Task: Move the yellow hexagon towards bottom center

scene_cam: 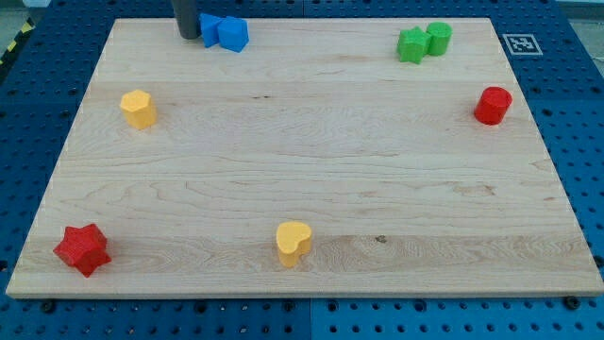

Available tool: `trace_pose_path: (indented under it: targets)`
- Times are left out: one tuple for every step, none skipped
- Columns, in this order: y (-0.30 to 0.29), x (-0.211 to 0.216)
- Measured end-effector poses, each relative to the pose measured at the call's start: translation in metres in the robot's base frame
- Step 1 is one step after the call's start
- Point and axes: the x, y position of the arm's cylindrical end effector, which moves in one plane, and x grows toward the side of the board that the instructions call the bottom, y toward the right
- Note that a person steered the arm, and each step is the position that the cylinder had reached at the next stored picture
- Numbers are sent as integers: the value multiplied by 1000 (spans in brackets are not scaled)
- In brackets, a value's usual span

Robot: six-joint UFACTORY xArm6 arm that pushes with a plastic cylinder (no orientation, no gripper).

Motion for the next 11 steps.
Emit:
trace_pose_path:
  targets:
    - [-17,11]
    - [-61,41]
    - [-75,66]
    - [-68,103]
    - [-80,128]
    - [-92,144]
    - [-56,148]
    - [-17,154]
    - [-8,182]
    - [-6,207]
    - [4,228]
